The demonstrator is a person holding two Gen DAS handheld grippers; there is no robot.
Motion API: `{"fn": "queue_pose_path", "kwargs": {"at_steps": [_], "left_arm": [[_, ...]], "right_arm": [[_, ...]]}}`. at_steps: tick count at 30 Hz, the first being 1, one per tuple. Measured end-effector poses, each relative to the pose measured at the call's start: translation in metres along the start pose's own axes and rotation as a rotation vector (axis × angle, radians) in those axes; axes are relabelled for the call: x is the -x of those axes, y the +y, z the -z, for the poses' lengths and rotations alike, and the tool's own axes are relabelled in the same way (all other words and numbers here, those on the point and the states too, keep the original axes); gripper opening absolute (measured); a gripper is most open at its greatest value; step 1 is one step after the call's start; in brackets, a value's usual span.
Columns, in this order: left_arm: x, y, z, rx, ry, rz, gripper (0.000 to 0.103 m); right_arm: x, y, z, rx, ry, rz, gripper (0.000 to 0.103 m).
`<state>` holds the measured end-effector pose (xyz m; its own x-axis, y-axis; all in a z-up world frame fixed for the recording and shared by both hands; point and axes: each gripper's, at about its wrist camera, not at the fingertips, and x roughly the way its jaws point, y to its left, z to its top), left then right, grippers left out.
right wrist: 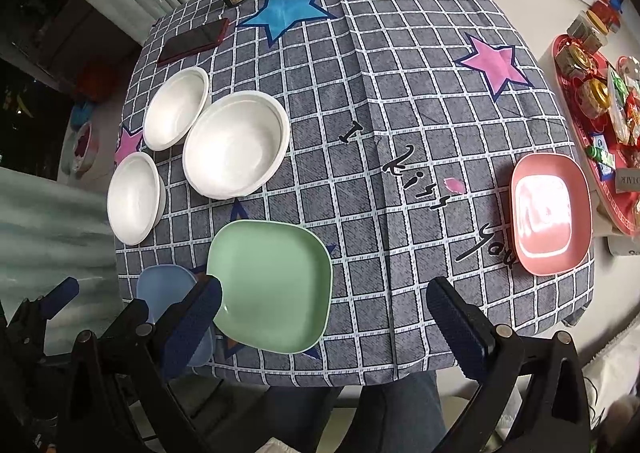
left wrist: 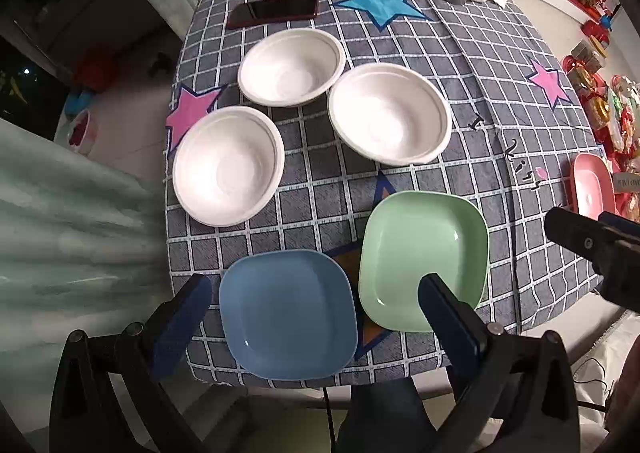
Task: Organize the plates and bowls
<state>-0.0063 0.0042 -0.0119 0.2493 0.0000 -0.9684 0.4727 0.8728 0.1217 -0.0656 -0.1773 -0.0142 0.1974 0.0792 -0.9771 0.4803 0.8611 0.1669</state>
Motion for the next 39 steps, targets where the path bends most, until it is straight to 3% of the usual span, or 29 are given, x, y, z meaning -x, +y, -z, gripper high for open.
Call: {"fn": "queue_pose_path", "kwargs": {"at_steps": [8, 19, 39], "left_arm": [[-0.006, -0.004, 0.004, -0.009, 0.022, -0.003, 0.103], [-0.026, -0.006, 0.007, -0.012, 0.159, 0.006, 0.103], [-0.089, -0.025, 0.009, -0.059, 0.221, -0.036, 0.103]], "right_arm": [[-0.009, -0.003, 0.004, -0.012, 0.031, -0.006, 0.103], [-0.034, -0.012, 0.009, -0.036, 0.103, 0.019, 0.103], [-0.146, -0.015, 0.014, 0.069, 0.230, 0.117, 0.103]]}}
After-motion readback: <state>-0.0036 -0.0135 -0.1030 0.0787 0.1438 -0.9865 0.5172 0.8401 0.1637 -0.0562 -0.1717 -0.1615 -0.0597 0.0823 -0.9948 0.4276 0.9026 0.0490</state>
